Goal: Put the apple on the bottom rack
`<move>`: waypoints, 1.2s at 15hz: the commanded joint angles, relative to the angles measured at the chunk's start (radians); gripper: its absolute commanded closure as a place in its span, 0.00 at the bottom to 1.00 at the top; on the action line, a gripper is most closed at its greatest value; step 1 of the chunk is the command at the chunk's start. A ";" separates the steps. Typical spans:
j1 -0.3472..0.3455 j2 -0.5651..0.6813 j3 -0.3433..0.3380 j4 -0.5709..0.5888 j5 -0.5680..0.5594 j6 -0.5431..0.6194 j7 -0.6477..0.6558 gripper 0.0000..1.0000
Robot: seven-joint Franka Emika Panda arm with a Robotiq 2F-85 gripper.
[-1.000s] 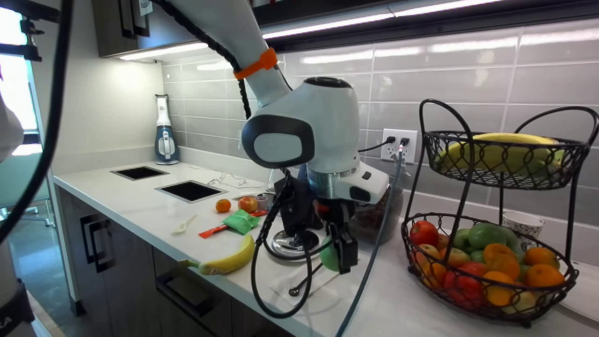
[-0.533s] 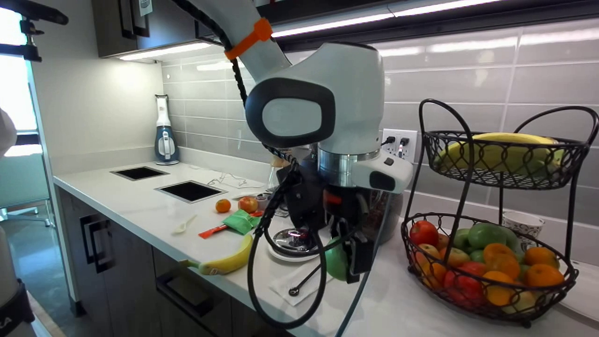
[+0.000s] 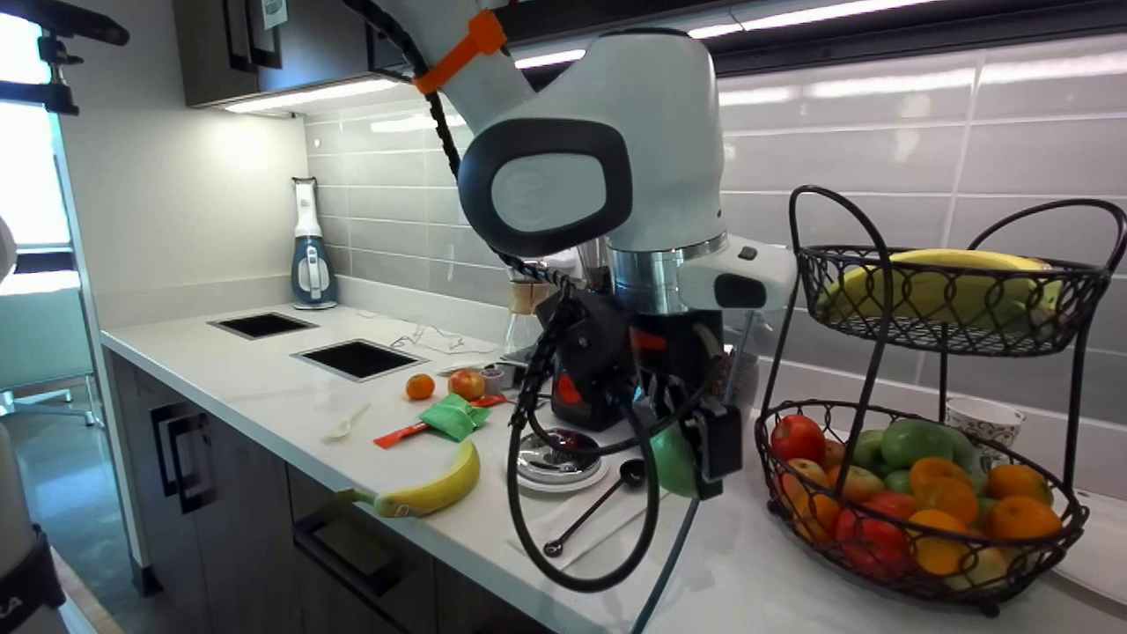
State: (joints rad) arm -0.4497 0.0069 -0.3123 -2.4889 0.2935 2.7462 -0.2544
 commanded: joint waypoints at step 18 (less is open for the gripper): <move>-0.069 0.240 0.332 0.207 0.567 0.471 -0.383 0.22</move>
State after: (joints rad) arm -0.5187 0.2470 0.0194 -2.2816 0.8602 3.2169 -0.6375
